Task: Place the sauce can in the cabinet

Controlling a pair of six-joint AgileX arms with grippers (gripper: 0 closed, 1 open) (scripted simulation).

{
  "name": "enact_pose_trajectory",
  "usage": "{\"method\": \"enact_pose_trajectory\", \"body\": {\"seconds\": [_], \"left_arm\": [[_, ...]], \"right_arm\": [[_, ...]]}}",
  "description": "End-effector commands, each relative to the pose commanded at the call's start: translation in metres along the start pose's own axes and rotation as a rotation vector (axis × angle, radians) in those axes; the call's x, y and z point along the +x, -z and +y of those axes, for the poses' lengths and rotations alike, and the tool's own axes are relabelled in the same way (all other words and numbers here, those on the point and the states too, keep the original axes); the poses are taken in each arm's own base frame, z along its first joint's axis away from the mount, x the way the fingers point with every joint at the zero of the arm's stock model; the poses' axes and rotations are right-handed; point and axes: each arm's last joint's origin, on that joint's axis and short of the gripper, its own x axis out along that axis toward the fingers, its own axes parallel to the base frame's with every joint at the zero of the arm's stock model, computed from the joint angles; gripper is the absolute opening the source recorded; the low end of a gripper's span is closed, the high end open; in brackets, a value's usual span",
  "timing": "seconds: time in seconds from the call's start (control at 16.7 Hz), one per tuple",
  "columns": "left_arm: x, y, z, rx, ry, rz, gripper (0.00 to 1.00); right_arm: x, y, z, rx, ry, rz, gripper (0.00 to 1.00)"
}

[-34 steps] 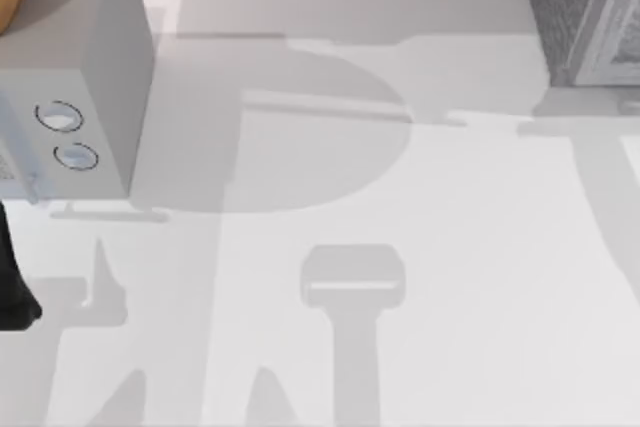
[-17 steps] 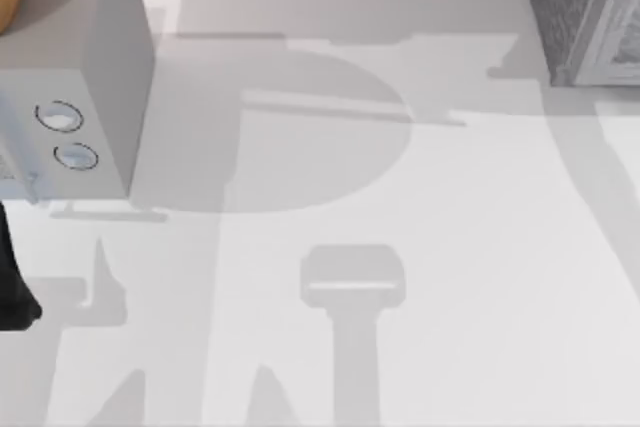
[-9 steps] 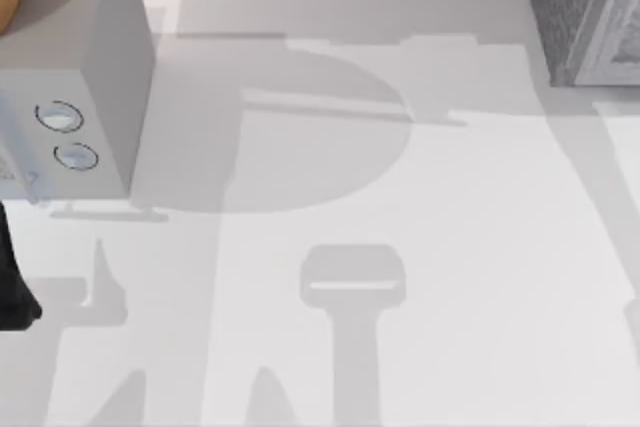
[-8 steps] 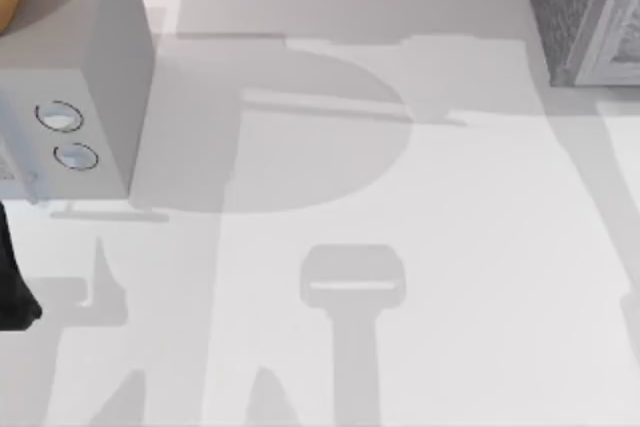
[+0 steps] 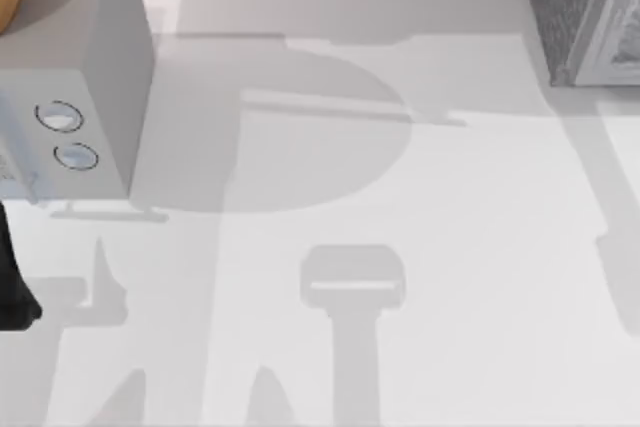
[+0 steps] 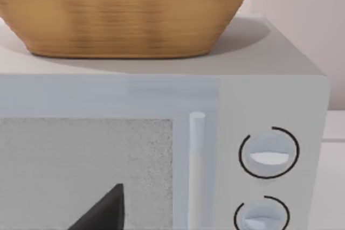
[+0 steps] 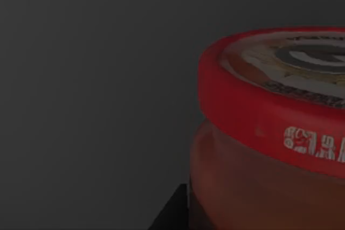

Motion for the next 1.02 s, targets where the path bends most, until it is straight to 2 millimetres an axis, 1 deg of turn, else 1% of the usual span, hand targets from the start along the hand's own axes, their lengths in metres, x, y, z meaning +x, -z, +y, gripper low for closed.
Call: {"method": "enact_pose_trajectory", "body": {"seconds": [0.12,0.36,1.02], "left_arm": [[0.0000,0.0000,0.0000,0.000,0.000,0.000,1.00],[0.0000,0.0000,0.0000,0.000,0.000,0.000,1.00],[0.0000,0.0000,0.0000,0.000,0.000,0.000,1.00]], "right_arm": [[0.0059,0.0010,-0.0019,0.001,0.001,-0.007,0.00],[0.0059,0.0010,-0.0019,0.001,0.001,-0.007,0.00],[0.0059,0.0010,-0.0019,0.001,0.001,-0.007,0.83]]}}
